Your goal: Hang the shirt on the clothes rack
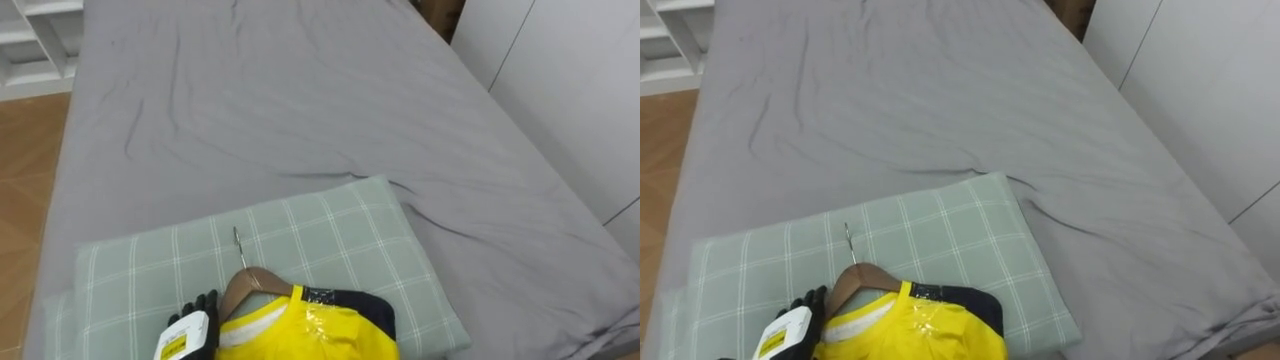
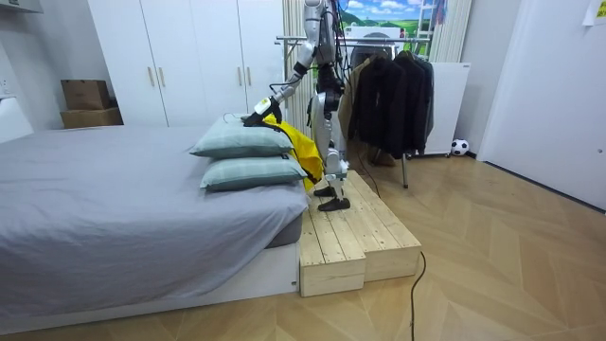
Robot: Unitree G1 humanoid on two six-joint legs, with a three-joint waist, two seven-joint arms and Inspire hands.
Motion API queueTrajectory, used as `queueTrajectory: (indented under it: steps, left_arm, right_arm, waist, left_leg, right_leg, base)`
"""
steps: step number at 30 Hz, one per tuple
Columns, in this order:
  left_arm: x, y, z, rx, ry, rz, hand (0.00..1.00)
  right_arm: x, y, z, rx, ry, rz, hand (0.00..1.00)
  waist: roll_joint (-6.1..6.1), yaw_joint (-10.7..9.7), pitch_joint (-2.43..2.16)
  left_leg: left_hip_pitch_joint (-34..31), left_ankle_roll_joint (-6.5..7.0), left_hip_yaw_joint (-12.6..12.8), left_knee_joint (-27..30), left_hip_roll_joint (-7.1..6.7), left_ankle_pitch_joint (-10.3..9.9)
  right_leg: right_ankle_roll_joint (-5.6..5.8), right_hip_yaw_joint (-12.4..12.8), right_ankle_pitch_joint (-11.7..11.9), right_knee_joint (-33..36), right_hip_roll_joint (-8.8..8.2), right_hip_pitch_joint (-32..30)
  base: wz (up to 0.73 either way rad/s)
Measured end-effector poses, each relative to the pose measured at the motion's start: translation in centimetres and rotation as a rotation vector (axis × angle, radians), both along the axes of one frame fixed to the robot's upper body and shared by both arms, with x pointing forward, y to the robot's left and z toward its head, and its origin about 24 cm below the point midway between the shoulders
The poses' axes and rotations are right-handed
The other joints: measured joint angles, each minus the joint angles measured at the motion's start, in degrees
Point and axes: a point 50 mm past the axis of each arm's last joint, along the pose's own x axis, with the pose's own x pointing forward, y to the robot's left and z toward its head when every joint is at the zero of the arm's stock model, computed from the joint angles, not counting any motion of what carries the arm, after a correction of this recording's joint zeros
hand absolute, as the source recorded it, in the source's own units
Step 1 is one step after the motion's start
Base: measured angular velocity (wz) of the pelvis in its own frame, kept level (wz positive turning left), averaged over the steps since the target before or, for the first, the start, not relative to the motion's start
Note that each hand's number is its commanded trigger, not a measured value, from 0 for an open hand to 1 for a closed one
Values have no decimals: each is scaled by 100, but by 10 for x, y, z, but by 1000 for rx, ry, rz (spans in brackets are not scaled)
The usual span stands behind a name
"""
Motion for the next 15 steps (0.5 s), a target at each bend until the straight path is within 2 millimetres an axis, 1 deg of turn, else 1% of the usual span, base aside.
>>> queueTrajectory:
  steps: [3, 6, 12, 13, 15]
  left_arm:
    - [0, -1, 0, -1, 4, -8, 0]
    - [0, -1, -1, -25, 7, 13, 0]
    - [-1, -2, -2, -51, 18, 21, 0]
    - [-1, -2, -2, -53, 19, 21, 9]
    - [-1, -2, -2, -53, 20, 20, 15]
  right_arm:
    - [1, 0, 0, 1, -2, 1, 0]
    - [1, 2, 0, 5, -1, 5, 0]
    - [2, 4, 0, 3, -4, 21, 0]
    - [3, 4, 0, 1, -4, 23, 0]
    - [3, 4, 0, -1, -4, 24, 0]
  waist:
    - [-16, 2, 8]
    - [-57, 2, 18]
    - [-95, 4, 6]
    - [-96, 5, 5]
    - [-100, 4, 2]
  left_leg:
    - [4, 0, 0, -2, 0, 0]
    - [4, 0, 0, -1, 0, 0]
    - [8, 0, 18, 0, -2, 0]
    - [7, 0, 18, 0, -3, 0]
    - [8, 0, 21, 0, -3, 0]
  right_leg:
    - [0, -1, 0, 1, -1, 2]
    - [0, -2, 0, 2, 1, 2]
    - [0, 5, 0, 7, -2, 1]
    - [0, 6, 0, 8, -2, 2]
    - [0, 6, 0, 9, -2, 2]
  base:
    - [0]
    - [0]
    - [0]
    - [0]
    - [0]
